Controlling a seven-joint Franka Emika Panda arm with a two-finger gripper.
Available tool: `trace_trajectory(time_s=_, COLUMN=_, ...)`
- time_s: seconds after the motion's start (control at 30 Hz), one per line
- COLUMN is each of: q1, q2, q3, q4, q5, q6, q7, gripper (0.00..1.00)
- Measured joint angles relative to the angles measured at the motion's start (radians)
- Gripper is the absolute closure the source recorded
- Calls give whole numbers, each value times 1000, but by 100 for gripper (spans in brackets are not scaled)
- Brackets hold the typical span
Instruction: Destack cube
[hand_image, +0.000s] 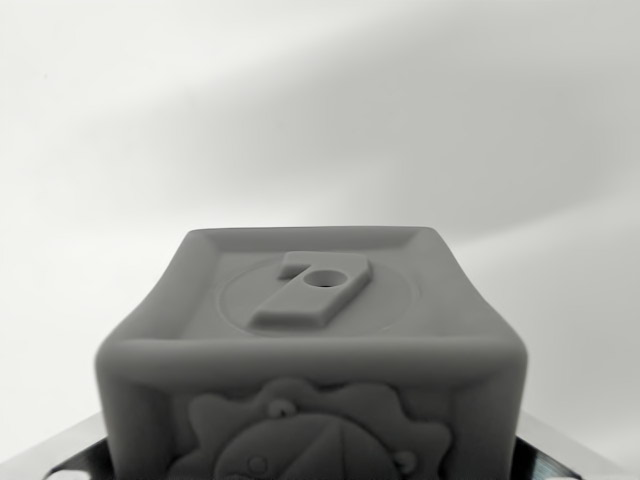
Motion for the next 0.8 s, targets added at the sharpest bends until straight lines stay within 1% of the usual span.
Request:
trace_trajectory(time_s=0.27, q1=-1, q2=25, q3=-14, q4=33, q5=11, q6=-8, q7=45, gripper=100)
trace_trajectory(time_s=0.5, q1=-4, q2=48, q3=-23, q4=61, q5=21, q6=-13, q7=79, gripper=100)
trace_trajectory(time_s=0.57, q1=-5, q2=54, q3=-24, q4=63, q5=23, q6=-11, q7=80, gripper=100)
trace_trajectory(time_s=0.8, q1=-5, q2=108, q3=-23, q4=70, q5=26, q6=28, q7=80, gripper=100)
